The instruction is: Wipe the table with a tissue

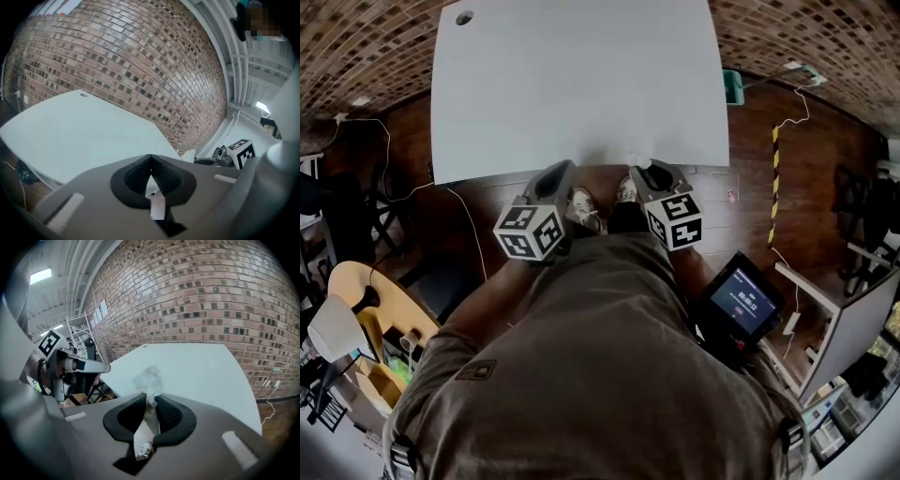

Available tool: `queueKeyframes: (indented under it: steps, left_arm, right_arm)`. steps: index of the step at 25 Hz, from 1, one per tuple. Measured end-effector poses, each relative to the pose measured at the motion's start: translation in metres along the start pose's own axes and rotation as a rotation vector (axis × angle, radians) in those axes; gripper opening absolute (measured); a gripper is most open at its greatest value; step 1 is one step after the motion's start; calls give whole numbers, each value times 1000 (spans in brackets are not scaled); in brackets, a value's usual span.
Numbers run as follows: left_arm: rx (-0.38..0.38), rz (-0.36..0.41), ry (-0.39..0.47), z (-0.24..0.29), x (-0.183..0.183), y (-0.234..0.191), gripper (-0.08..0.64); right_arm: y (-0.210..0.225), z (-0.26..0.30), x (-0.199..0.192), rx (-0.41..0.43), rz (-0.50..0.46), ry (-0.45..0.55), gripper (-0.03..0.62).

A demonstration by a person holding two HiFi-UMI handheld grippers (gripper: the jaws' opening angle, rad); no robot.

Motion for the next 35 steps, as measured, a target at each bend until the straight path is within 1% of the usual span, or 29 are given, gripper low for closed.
queueKeyframes:
  steps: [6,11,14,18,22,25,30,35]
  left_arm:
    - [29,16,11,-9,-16,5,2]
    - [61,15,61,-20,-30,36,2]
    - [72,30,67,-22,-47,60,2]
    - [86,44,70,-25,-69,82,2]
    - [106,48,95,-44,-96,115,2]
    - [111,48,108,-56,-110,127,2]
    - [104,57,108,-57,-115,126,2]
    - [72,82,112,-59,-104,132,2]
  right_arm:
    - [-8,-16,-7,38,10,62,66]
    - [-3,-58,-13,65,3,128,66]
    - [8,-83,-23,66,14,169,66]
    - [17,-101,-39,77,43,201,66]
    - [17,-135,-60,97,61,234,66]
    - [13,-148,-71,112,65,247,66]
    - [12,-154,-72,99,70,260,66]
    - [6,-163,-63,81,74,290,64]
Point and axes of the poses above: the fingertips, and each gripper's own axes: z forward along the fingers, y to its right, x out of its top, the point moved 9 cm from there along -z, backward along the fingers, and after that the axes turned 6 degrees about -z, right-handed, at the moved point
